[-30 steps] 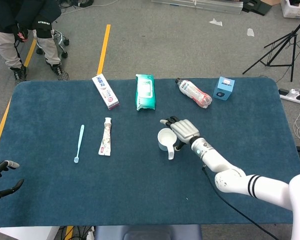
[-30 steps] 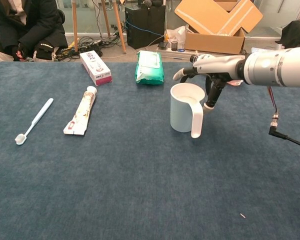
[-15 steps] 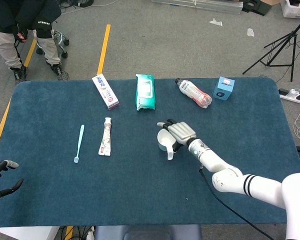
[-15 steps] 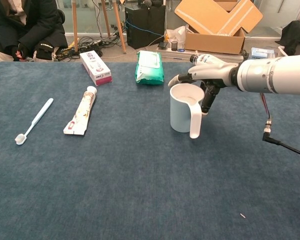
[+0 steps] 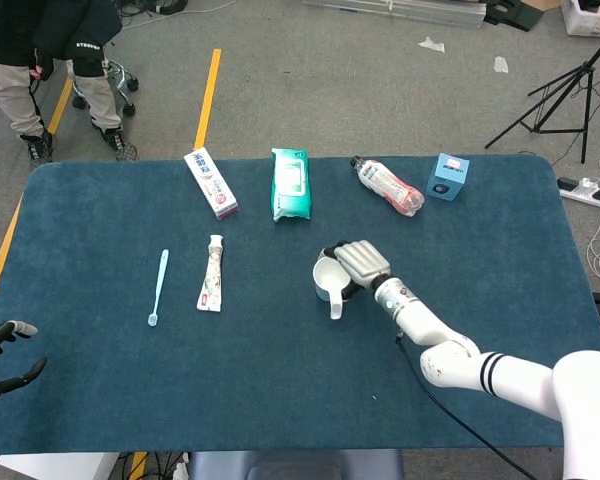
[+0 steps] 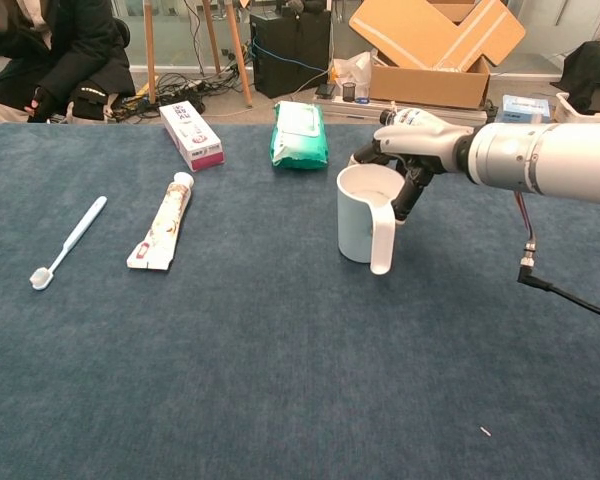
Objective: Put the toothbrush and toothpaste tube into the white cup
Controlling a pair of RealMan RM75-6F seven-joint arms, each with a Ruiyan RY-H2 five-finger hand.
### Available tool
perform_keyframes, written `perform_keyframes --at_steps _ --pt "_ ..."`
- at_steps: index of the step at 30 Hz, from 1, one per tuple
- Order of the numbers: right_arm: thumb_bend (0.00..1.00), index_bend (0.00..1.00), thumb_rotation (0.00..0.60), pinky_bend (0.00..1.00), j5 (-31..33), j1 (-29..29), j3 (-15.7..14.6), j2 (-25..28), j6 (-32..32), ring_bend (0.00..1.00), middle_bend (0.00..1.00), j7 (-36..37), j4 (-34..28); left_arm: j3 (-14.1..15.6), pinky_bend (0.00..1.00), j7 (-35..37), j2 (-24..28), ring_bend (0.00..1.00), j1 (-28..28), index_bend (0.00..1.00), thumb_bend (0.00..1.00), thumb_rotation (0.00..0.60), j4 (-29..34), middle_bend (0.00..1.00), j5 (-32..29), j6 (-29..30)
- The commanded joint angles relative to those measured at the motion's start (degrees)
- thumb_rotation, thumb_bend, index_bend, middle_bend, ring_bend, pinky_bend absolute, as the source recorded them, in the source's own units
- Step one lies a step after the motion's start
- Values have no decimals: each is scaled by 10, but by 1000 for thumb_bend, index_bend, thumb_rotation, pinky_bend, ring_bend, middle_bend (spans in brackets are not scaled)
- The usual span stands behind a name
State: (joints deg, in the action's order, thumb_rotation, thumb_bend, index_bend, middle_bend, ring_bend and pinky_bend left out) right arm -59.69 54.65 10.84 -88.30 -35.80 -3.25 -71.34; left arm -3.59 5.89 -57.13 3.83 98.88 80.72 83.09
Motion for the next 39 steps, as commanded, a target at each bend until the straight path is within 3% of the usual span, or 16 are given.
perform_keyframes --at_steps 1,11,19,39 --pt "76 438 600 471 -11 -4 2 -5 -8 330 534 8 6 0 494 0 0 416 0 410 219 600 0 461 0 0" --pt "76 456 600 483 -36 -3 18 -13 -22 350 556 37 -8 0 494 -6 0 416 1 410 219 600 0 461 -3 -3" --pt "76 456 600 484 -24 24 30 -39 -13 350 556 13 -4 -2 494 -10 5 416 -5 410 219 600 3 461 -10 6" --pt "76 456 600 483 57 128 68 -145 34 350 556 -54 101 -8 494 2 28 416 -25 411 219 600 13 461 -27 27"
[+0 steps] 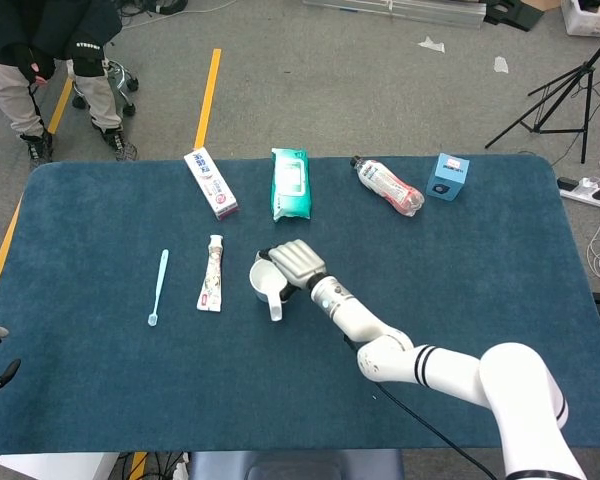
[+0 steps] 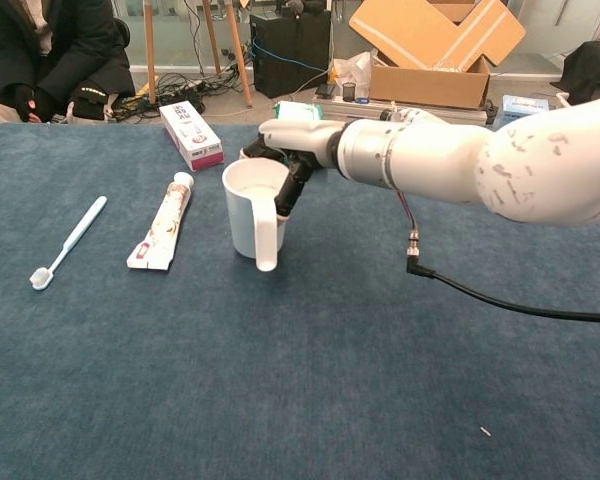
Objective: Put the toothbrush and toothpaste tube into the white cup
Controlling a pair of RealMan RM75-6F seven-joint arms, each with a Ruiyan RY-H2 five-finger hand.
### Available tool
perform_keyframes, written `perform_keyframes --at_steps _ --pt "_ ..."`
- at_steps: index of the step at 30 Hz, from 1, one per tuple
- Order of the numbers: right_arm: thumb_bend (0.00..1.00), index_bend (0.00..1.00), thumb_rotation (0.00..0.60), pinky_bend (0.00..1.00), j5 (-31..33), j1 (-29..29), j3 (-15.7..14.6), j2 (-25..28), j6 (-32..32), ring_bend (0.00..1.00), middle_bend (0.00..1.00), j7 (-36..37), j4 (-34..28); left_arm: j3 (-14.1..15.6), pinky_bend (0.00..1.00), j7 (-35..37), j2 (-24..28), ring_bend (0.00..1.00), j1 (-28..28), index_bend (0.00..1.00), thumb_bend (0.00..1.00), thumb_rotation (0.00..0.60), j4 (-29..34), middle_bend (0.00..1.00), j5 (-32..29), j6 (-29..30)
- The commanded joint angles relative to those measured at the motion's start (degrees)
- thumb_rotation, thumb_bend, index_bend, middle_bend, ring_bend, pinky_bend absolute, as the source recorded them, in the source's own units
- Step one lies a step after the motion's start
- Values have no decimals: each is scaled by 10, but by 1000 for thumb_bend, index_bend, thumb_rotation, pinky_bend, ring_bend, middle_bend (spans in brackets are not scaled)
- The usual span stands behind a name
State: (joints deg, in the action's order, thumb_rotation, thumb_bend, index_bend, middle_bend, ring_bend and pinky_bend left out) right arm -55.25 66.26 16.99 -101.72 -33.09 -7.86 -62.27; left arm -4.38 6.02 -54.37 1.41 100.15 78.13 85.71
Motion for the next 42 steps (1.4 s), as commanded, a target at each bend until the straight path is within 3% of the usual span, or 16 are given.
perform_keyframes --at_steps 1,19,26,35,42 --pt "76 456 600 484 16 17 8 -15 8 350 556 -11 14 -1 494 0 2 416 -1 411 219 600 1 461 -1 1" --pt "76 456 600 483 65 47 13 -53 18 350 555 -26 55 -1 494 -3 5 416 -3 411 219 600 4 461 -1 -1" --pt "72 448 600 483 70 51 11 -51 27 330 499 -23 52 -2 494 -3 6 416 -3 411 218 600 4 461 -2 -4" --pt "64 216 600 484 69 58 7 -52 41 226 309 -18 55 -3 494 -1 7 416 -3 411 218 600 4 461 -3 -5" --pt "47 97 600 484 67 59 6 -50 36 163 210 -15 51 -3 494 1 7 416 -3 411 219 600 4 461 -2 -6"
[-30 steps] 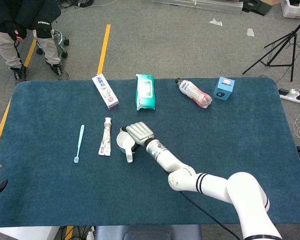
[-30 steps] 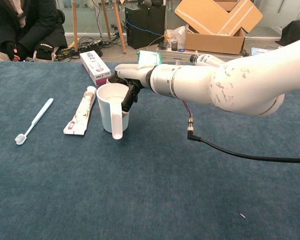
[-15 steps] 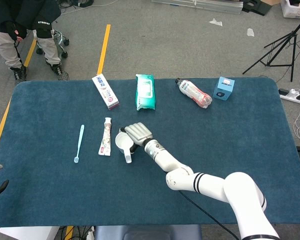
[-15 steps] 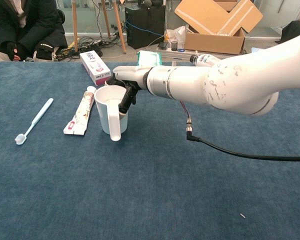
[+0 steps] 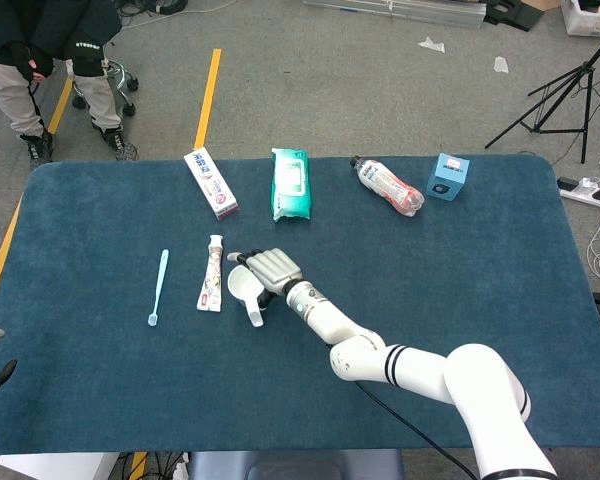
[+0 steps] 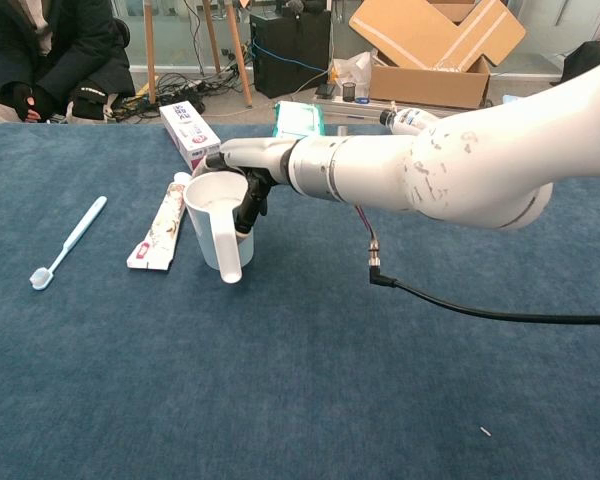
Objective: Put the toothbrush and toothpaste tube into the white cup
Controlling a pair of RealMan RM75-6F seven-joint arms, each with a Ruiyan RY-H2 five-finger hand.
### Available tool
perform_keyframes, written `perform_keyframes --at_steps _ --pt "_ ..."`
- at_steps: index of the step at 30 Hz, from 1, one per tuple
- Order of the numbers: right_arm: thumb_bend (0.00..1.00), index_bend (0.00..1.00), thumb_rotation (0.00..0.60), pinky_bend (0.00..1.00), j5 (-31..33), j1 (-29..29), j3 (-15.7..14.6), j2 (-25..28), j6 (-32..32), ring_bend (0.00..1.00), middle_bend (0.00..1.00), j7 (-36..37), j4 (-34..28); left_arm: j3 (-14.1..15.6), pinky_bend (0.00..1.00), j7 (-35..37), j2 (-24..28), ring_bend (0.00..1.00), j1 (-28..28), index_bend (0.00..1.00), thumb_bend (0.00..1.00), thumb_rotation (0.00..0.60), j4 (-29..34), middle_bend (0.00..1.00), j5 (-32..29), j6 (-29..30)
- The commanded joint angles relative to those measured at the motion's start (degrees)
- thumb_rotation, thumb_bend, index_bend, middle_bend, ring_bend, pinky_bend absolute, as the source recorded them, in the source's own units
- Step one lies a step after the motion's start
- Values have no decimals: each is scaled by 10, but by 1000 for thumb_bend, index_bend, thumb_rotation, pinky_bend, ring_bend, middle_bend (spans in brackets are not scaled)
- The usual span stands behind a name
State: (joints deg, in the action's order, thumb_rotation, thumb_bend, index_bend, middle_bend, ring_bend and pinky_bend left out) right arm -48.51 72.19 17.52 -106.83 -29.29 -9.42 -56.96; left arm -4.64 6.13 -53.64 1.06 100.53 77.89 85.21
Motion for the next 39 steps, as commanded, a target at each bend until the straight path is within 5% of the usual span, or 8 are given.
perform_keyframes --at_steps 1,18,39 --pt "42 77 600 484 -1 -1 0 3 -3 155 198 1 -4 0 494 0 0 416 0 411 219 600 0 461 0 -1" --pt "29 35 600 480 -5 -24 -12 75 -54 115 144 -24 -114 4 494 -16 -8 416 5 411 219 600 -1 461 3 -9" --pt "0 2 600 442 -8 -124 -77 315 -257 68 87 -193 -413 16 494 -49 -38 416 19 411 218 600 -5 460 17 -32"
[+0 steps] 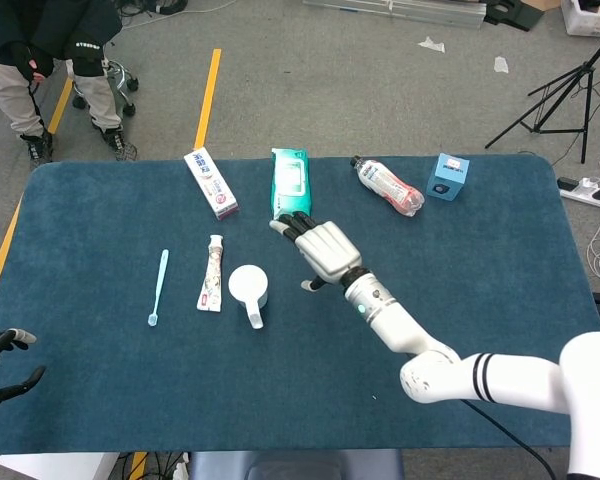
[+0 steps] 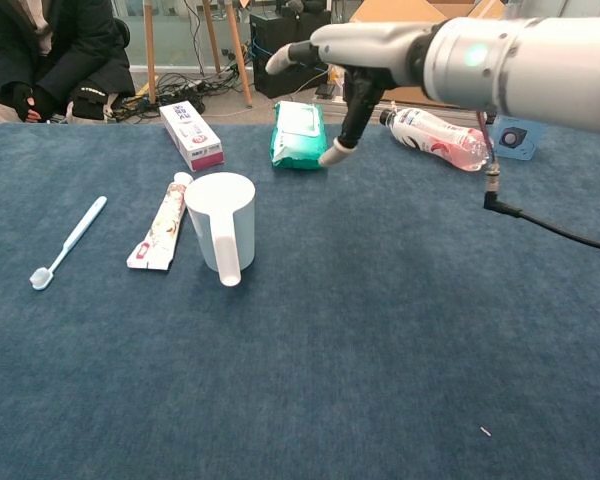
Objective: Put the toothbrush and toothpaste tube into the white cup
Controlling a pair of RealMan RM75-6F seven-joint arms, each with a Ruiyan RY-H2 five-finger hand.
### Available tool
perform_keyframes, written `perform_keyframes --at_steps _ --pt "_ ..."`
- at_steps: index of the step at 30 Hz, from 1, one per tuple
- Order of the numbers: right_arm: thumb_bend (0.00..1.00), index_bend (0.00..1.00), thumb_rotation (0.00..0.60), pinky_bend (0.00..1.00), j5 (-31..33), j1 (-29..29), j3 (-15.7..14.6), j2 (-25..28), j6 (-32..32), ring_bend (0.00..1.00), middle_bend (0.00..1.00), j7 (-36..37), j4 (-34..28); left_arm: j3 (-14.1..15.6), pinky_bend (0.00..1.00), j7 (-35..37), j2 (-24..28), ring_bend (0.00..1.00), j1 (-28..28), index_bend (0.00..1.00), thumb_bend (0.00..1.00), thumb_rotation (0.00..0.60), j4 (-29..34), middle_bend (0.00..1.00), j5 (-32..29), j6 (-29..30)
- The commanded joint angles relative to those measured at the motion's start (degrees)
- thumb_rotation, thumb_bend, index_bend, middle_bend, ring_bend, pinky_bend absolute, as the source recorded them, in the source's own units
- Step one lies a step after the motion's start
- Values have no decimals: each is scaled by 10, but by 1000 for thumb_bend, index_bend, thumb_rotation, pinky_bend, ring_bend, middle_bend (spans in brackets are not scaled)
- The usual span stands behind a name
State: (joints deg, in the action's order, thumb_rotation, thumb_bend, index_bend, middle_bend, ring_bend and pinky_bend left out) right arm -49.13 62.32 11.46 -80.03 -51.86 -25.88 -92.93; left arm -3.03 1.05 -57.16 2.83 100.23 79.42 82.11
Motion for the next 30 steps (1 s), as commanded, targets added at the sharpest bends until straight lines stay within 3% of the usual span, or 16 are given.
perform_keyframes --at_steps 1,9,13,20,23,27,30 --pt "0 2 600 441 -3 -35 -25 67 -45 66 87 -44 -77 0 494 4 -5 416 3 411 218 600 -4 460 3 -3" --pt "0 2 600 429 -68 -125 -119 170 -199 57 87 -187 -213 -1 494 46 -8 396 10 402 219 600 -2 424 23 -5" --pt "0 2 600 424 -138 -189 -163 193 -262 57 87 -186 -240 1 493 75 6 349 23 371 219 600 6 314 38 -24" --pt "0 2 600 424 -277 -305 -225 202 -349 57 88 -109 -189 -6 391 92 13 222 52 323 218 600 14 173 56 -50" --pt "0 2 600 424 -317 -348 -234 194 -381 57 89 -63 -151 -4 317 100 13 159 69 324 219 600 16 114 59 -76" --pt "0 2 600 424 -357 -393 -235 180 -415 57 94 -10 -103 8 133 115 24 7 99 323 221 600 30 13 68 -136" --pt "0 2 600 424 -379 -415 -232 173 -430 57 98 11 -83 12 22 114 26 0 119 308 368 600 34 0 74 -167"
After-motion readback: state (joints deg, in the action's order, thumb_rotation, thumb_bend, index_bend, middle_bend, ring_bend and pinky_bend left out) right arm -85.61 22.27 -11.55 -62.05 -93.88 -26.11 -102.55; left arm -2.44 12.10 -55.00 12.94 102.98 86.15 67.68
